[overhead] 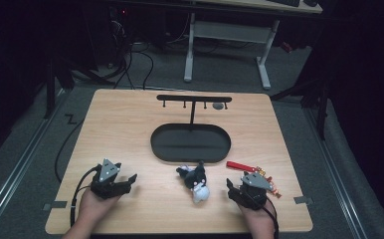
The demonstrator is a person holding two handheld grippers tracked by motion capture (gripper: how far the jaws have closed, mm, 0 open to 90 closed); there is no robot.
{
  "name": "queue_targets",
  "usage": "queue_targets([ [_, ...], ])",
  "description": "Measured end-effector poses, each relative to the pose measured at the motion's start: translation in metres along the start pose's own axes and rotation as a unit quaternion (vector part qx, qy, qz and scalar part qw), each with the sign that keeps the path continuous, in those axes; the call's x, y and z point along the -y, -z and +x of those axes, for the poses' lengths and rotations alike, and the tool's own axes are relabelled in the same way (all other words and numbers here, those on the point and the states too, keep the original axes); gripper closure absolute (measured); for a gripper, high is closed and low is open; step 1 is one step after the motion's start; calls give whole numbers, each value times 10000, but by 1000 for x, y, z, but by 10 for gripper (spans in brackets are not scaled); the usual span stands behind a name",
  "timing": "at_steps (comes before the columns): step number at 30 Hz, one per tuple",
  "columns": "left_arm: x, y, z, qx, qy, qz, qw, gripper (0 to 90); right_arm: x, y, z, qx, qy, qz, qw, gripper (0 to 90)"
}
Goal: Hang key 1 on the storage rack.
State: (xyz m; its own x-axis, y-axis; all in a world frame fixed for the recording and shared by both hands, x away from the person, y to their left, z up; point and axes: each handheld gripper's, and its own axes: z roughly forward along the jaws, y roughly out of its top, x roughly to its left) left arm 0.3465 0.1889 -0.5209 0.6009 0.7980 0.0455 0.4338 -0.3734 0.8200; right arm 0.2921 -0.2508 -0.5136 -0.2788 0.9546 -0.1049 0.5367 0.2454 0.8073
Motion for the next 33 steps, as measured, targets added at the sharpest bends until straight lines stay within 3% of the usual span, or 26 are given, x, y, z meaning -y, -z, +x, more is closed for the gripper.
queue_targets([
  [5,-1,-1,-4,47,-16,-18,10000,282,4,-5,-8,-143,-69,24,9999,291],
  [14,0,-4,-8,126,-157,109,9997,283,7,-7,-11,-372,-33,57,9993,260],
  [18,1,-2,-9,147,-216,108,9996,283,8,-9,-12,-407,-12,50,9992,257],
  [23,1,-1,-7,250,-110,23,9996,281,7,-11,-12,-433,-36,86,9990,260],
  [33,2,-1,-10,270,-278,-16,9992,282,7,-10,-14,-457,-150,189,9987,261],
])
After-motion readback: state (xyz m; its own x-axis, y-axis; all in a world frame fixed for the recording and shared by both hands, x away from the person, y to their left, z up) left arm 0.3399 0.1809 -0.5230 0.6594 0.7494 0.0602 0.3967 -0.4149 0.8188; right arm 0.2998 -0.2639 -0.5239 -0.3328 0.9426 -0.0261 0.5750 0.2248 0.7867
